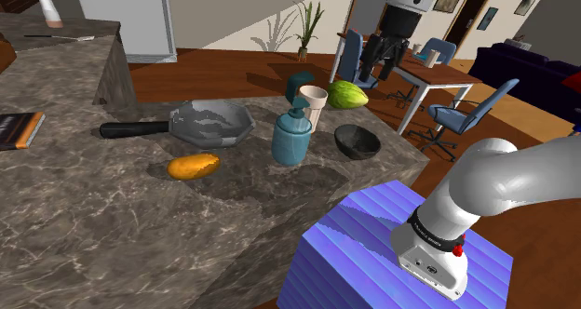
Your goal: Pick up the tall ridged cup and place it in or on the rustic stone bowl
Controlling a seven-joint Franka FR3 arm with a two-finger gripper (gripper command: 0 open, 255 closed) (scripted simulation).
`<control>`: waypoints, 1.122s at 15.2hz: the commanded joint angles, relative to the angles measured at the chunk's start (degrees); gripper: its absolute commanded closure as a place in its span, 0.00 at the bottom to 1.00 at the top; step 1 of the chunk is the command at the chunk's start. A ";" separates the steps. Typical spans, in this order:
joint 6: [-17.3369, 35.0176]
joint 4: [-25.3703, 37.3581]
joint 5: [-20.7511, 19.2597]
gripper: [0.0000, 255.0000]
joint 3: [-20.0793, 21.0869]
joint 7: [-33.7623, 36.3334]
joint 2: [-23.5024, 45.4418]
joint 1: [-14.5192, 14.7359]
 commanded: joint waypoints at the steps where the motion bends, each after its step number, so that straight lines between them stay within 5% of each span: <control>1: 0.00 0.00 0.00 0.00 0.00 0.00 0.00 0.00; 17: 21.64 7.34 -1.63 0.00 -8.80 -12.18 28.69 -3.12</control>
